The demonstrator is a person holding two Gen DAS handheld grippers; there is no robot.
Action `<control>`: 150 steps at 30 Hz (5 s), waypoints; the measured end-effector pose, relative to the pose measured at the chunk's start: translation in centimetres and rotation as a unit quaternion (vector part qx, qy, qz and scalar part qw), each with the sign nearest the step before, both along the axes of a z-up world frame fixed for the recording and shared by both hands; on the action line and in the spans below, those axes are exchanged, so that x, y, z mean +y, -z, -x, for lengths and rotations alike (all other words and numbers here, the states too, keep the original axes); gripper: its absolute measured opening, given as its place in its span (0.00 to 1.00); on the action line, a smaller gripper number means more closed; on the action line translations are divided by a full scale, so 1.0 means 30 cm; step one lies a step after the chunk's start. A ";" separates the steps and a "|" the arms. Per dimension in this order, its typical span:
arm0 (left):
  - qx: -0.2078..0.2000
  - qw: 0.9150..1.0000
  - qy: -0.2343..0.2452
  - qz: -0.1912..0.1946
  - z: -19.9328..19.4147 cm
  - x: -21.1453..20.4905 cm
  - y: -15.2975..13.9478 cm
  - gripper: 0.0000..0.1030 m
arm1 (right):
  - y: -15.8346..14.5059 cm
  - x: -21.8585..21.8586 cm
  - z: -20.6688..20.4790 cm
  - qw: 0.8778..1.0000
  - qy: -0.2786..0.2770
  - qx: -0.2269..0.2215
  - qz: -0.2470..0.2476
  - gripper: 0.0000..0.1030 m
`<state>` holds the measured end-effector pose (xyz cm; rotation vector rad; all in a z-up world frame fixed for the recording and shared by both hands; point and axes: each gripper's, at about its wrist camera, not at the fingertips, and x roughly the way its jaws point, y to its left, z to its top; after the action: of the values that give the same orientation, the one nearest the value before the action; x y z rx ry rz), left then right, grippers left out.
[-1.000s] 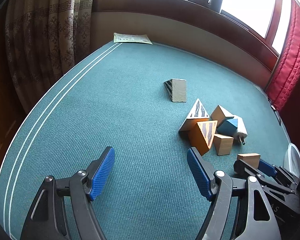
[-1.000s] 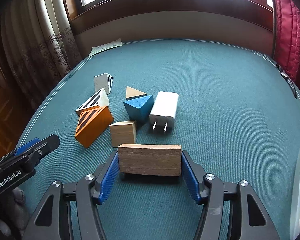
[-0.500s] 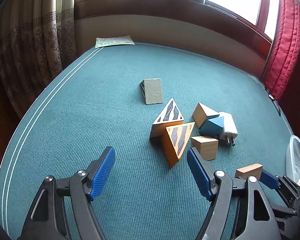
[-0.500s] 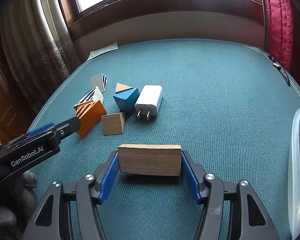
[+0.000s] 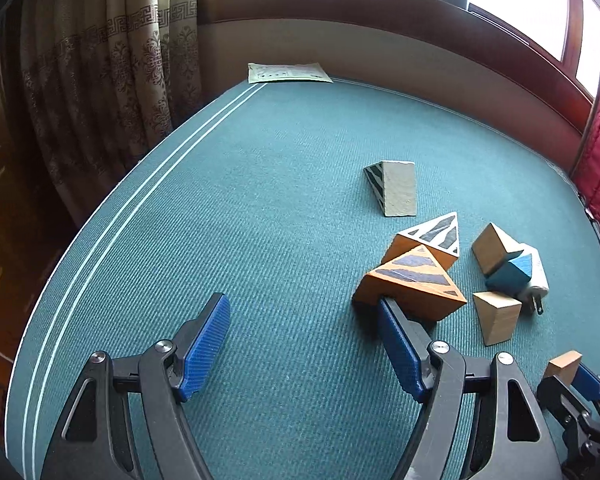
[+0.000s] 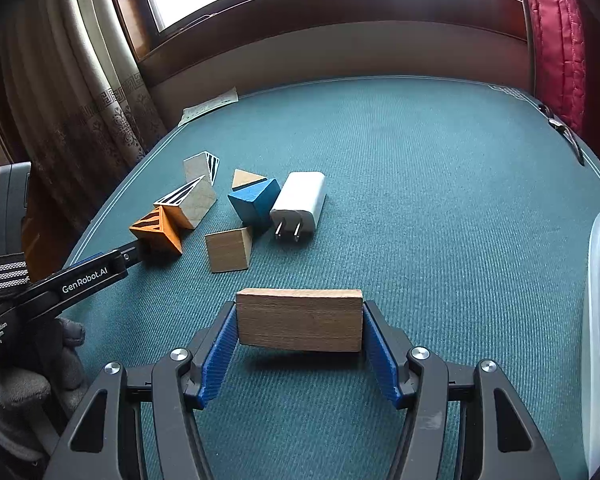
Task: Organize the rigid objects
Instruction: 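Grasp the large orange striped triangle with the left gripper while the right gripper holds the brown block, then carry the brown block into the clear bowl with the right gripper and release it, then lower the orange striped triangle into the clear bowl and open the left gripper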
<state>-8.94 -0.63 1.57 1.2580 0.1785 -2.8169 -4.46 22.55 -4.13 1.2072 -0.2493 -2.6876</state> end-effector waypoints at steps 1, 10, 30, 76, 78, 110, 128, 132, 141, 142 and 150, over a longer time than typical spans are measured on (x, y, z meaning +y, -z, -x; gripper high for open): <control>0.000 1.000 0.001 -0.002 -0.005 -0.002 -0.002 0.73 | 0.000 0.000 0.000 1.000 0.000 0.000 0.000 0.62; 0.017 0.998 0.055 -0.022 -0.035 0.078 -0.041 0.73 | 0.001 -0.002 0.000 1.000 0.000 0.000 0.000 0.62; -0.006 0.997 0.065 -0.040 0.029 0.161 -0.007 0.81 | 0.001 -0.005 -0.001 1.000 -0.002 0.002 -0.002 0.64; 0.075 0.993 0.072 -0.050 -0.047 0.176 -0.050 0.59 | -0.047 0.019 -0.079 0.999 0.040 0.016 -0.032 0.62; 0.077 0.993 0.077 -0.050 -0.055 0.185 -0.051 0.59 | -0.062 0.042 -0.093 0.998 0.050 0.020 -0.029 0.62; 0.072 0.989 0.128 -0.033 -0.157 0.323 -0.078 0.59 | -0.174 0.588 -0.284 0.958 0.277 0.060 -0.042 0.62; 0.081 0.977 0.198 -0.016 -0.222 0.562 -0.155 0.59 | -0.121 0.787 -0.370 0.943 0.329 0.049 -0.025 0.69; 0.082 0.969 0.232 -0.018 -0.241 0.657 -0.173 0.59 | -0.121 0.803 -0.383 0.945 0.321 0.052 -0.031 0.69; 0.087 0.943 0.320 -0.013 -0.304 0.899 -0.195 0.59 | -0.106 0.826 -0.409 0.950 0.308 0.055 -0.020 0.69; 0.086 0.940 0.329 -0.014 -0.310 0.921 -0.196 0.59 | -0.105 0.827 -0.411 0.950 0.307 0.055 -0.018 0.69; 0.072 0.925 0.373 -0.025 -0.341 1.041 -0.193 0.59 | -0.107 0.835 -0.420 0.950 0.308 0.058 -0.012 0.69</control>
<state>1.30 30.61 7.36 1.3467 -0.2994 -3.5578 8.15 47.59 -0.92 1.1097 -0.6763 -3.2778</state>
